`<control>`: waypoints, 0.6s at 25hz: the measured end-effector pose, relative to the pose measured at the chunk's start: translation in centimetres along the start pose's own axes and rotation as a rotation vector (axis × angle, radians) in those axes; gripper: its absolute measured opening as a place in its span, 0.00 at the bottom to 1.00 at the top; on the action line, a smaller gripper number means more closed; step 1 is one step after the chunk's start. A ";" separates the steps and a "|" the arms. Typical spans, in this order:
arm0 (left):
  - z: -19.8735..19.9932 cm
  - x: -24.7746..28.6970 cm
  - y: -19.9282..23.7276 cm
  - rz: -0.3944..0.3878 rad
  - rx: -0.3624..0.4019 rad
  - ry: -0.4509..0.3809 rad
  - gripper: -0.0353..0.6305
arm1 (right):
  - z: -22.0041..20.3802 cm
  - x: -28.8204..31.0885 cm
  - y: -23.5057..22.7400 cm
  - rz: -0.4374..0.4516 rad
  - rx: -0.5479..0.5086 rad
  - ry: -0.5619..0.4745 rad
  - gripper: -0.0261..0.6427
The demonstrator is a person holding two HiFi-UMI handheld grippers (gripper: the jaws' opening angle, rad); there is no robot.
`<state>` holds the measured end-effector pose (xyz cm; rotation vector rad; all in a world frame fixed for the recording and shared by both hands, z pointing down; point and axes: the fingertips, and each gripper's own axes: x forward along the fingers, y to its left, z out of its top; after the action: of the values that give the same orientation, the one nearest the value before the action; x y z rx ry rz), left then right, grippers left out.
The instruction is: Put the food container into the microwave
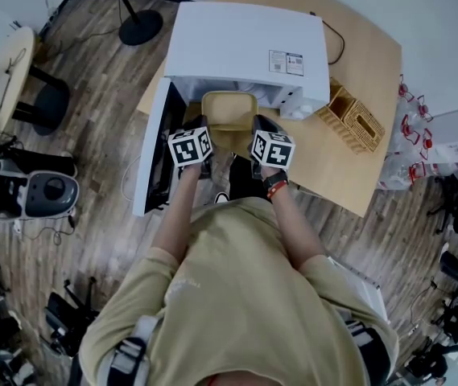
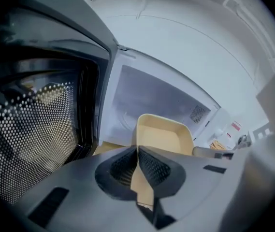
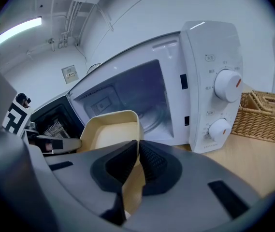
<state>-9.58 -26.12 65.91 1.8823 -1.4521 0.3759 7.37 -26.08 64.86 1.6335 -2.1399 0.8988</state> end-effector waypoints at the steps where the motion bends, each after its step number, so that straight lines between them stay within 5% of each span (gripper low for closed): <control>1: 0.1 0.2 0.0 -0.001 -0.002 -0.002 0.10 | 0.1 0.2 -0.1 -0.001 -0.002 0.000 0.10; 15: 1.9 1.8 0.6 0.004 -0.002 -0.012 0.10 | 2.0 2.2 0.0 -0.004 -0.002 -0.012 0.10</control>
<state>-9.91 -28.83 65.91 1.8834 -1.4635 0.3647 6.98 -28.99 64.60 1.6456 -2.1443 0.8882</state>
